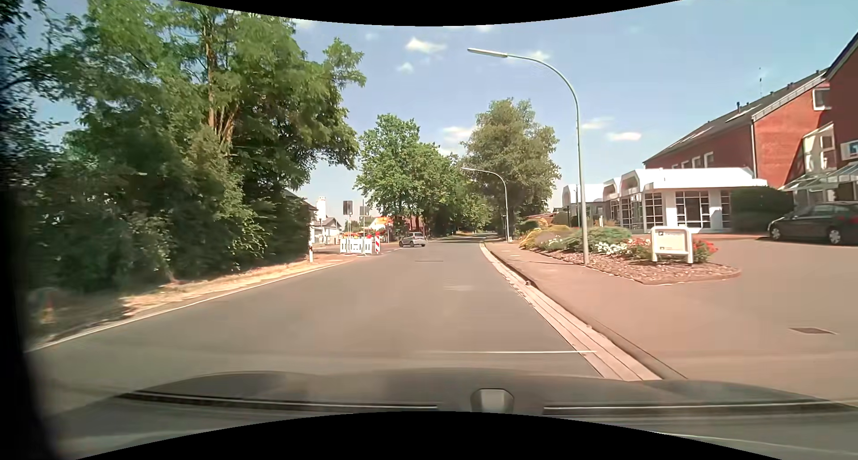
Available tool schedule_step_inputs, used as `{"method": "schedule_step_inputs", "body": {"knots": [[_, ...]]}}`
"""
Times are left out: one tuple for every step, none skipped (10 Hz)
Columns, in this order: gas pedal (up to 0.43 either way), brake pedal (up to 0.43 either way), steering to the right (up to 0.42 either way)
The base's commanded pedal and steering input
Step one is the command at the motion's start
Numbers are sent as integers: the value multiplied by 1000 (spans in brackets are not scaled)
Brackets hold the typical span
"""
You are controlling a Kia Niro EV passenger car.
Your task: Follow the waypoints while adhering to traffic rules and regulations
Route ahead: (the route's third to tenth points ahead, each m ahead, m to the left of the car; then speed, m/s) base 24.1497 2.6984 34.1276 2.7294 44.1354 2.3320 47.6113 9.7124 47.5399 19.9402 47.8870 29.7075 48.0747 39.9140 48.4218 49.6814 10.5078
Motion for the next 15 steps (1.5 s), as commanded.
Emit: {"method": "schedule_step_inputs", "body": {"knots": [[138,6,4],[150,6,4],[150,6,4],[150,6,6],[150,6,7],[150,6,7],[150,6,7],[138,6,8],[138,6,10],[138,6,11],[118,6,12],[110,6,11],[28,6,11],[0,6,11],[0,6,11]]}}
